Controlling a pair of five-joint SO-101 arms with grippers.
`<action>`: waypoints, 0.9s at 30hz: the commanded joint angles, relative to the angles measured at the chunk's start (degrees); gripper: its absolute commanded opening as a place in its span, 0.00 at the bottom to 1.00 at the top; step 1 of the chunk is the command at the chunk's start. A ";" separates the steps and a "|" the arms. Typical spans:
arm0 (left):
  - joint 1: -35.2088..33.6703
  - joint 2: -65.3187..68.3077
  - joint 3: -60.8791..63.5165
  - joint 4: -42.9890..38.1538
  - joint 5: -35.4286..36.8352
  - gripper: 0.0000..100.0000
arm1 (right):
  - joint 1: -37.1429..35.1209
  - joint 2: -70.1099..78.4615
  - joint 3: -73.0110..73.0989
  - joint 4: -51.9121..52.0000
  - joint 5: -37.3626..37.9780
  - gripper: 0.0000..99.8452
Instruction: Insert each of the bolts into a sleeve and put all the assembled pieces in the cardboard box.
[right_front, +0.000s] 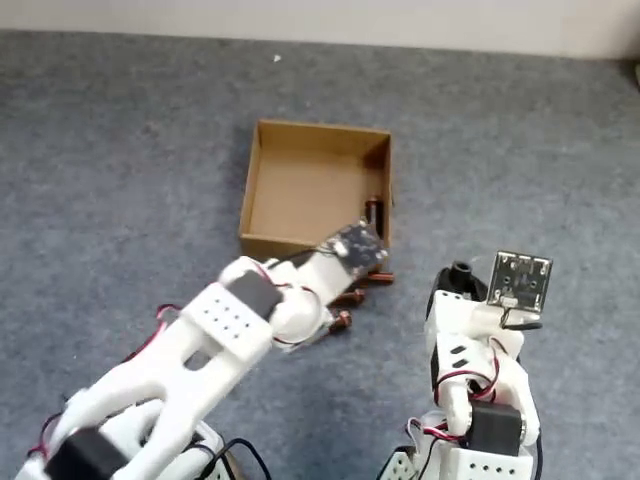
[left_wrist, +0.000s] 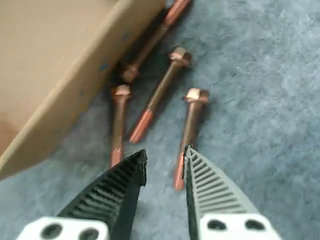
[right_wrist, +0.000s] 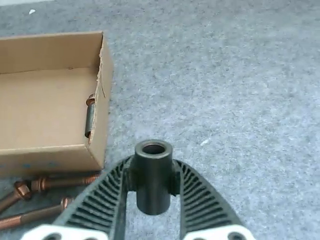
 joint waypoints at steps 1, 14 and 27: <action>3.65 7.16 -2.86 -6.24 -0.62 0.15 | 0.57 -0.84 -0.48 -0.75 -0.70 0.01; 5.76 18.77 -3.03 -16.53 -0.53 0.14 | 0.48 -0.84 -0.57 -0.75 -0.53 0.01; 8.04 19.21 -2.59 -17.93 -0.70 0.01 | 0.31 -0.84 -0.57 -0.04 -0.44 0.01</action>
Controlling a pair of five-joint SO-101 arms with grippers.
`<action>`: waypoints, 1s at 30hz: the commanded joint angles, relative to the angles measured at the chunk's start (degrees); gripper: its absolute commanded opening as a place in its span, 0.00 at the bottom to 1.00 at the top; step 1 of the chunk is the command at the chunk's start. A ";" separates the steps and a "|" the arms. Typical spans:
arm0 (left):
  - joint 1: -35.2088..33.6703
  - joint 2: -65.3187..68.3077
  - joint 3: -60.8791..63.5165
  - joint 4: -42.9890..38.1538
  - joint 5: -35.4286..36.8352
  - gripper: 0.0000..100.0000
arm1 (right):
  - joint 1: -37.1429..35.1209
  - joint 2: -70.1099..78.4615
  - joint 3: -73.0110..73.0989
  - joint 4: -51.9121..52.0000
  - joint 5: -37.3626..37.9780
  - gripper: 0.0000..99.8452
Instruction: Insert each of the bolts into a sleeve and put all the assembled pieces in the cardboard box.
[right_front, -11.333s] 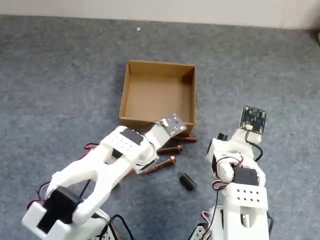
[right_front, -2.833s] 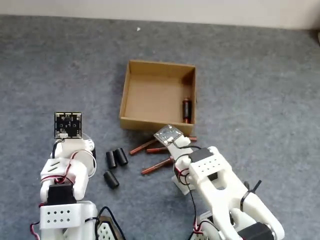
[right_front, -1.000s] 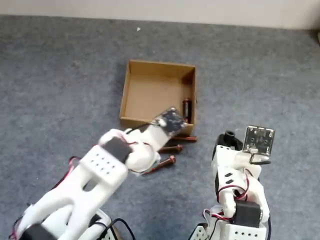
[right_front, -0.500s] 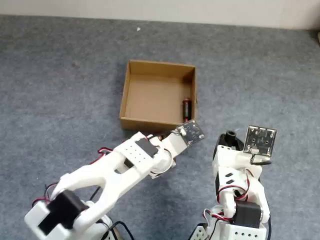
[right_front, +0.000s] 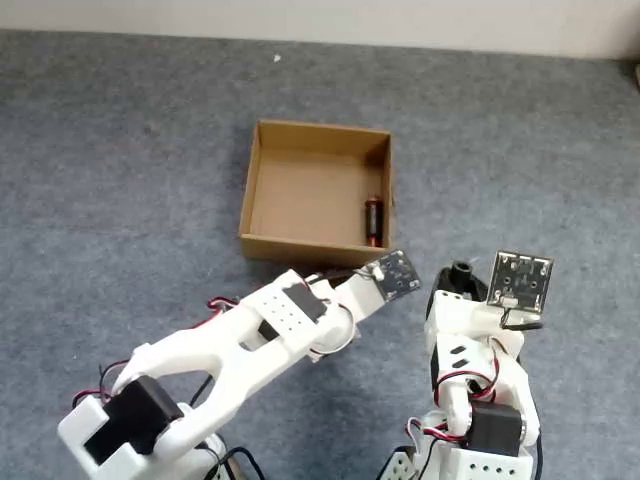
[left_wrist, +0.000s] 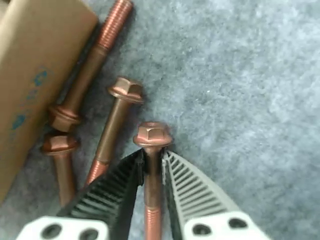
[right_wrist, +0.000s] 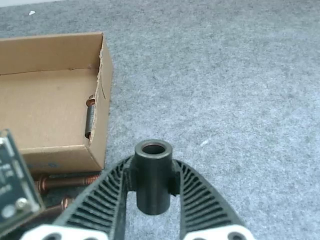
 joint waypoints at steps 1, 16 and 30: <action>1.36 -0.57 -2.07 -1.41 -0.70 0.01 | 0.40 -0.66 -0.57 -0.04 -0.44 0.01; -6.55 -38.81 9.27 4.84 -0.62 0.01 | -3.74 -0.66 -0.75 -0.48 1.58 0.01; -15.43 -83.38 19.21 4.75 11.16 0.01 | -24.92 -0.66 -1.19 -8.31 8.09 0.01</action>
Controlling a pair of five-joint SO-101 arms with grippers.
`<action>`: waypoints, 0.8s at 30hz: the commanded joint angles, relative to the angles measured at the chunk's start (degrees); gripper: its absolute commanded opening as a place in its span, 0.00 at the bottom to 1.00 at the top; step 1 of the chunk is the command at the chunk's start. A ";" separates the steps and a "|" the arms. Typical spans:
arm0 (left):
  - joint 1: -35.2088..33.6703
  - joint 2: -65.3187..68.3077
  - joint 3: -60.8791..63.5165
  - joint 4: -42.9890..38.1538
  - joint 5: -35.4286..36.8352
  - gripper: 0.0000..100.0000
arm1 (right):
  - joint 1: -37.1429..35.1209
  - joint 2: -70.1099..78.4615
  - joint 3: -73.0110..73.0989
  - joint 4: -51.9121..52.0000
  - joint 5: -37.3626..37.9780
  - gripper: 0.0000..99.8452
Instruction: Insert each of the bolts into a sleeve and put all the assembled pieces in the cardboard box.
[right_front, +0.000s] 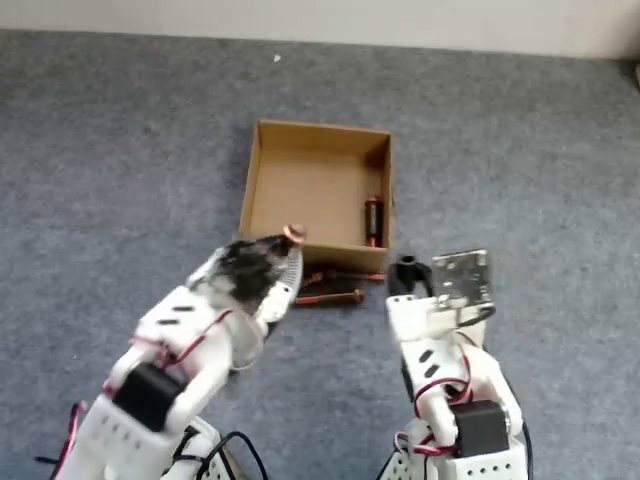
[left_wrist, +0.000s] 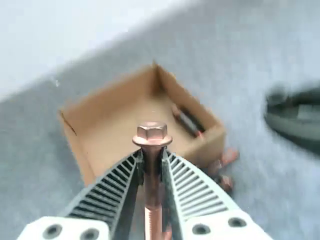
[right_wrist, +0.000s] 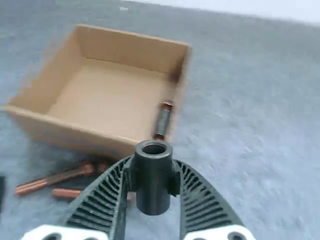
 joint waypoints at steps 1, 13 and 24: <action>-1.71 -12.09 -0.04 0.18 2.02 0.01 | -7.16 -0.66 -1.19 -5.14 2.11 0.01; -1.71 -18.07 -0.04 -9.76 8.53 0.01 | -18.07 -0.66 -0.40 -13.85 2.20 0.01; -1.19 -10.77 3.65 -20.40 16.88 0.01 | -18.24 -5.32 5.05 -13.41 2.11 0.01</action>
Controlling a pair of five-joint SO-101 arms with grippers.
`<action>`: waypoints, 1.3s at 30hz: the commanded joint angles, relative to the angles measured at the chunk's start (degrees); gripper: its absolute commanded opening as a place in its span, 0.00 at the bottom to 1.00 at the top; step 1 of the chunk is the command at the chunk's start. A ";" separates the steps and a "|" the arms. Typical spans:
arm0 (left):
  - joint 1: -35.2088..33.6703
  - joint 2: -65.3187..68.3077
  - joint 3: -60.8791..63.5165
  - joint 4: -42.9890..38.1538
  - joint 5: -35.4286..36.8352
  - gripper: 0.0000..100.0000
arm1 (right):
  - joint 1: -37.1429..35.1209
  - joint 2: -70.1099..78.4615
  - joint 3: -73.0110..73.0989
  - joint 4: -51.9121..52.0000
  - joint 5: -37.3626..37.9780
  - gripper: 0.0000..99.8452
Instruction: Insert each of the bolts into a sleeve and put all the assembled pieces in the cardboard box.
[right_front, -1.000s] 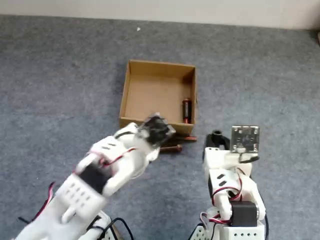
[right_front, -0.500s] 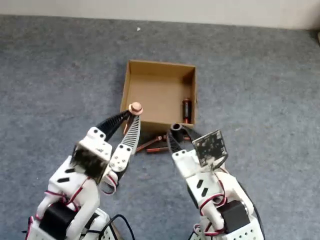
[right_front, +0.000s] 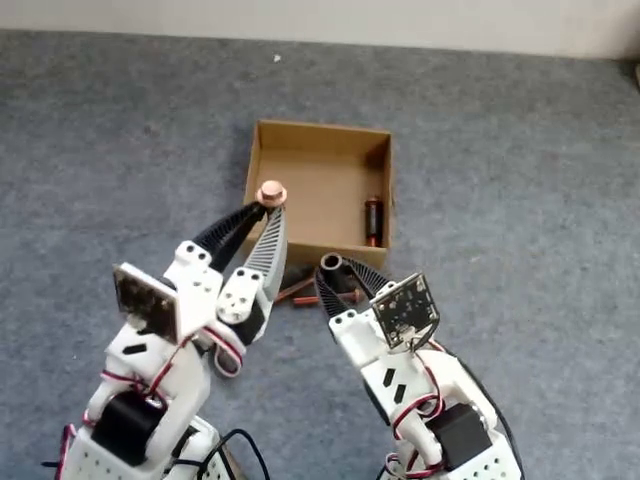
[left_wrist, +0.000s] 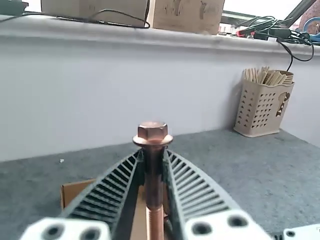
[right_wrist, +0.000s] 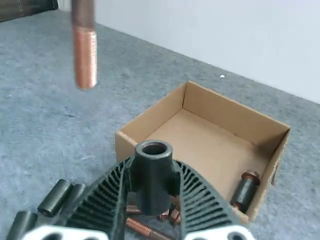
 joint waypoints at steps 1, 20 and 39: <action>0.40 3.03 1.01 -5.98 2.37 0.01 | -0.66 -1.01 -0.40 -1.71 0.53 0.01; 6.81 8.92 2.33 -7.12 3.25 0.01 | -6.20 -1.10 1.01 -3.56 0.53 0.01; 9.63 8.75 5.05 -6.86 -0.09 0.01 | -1.89 -1.10 1.27 -3.47 0.53 0.01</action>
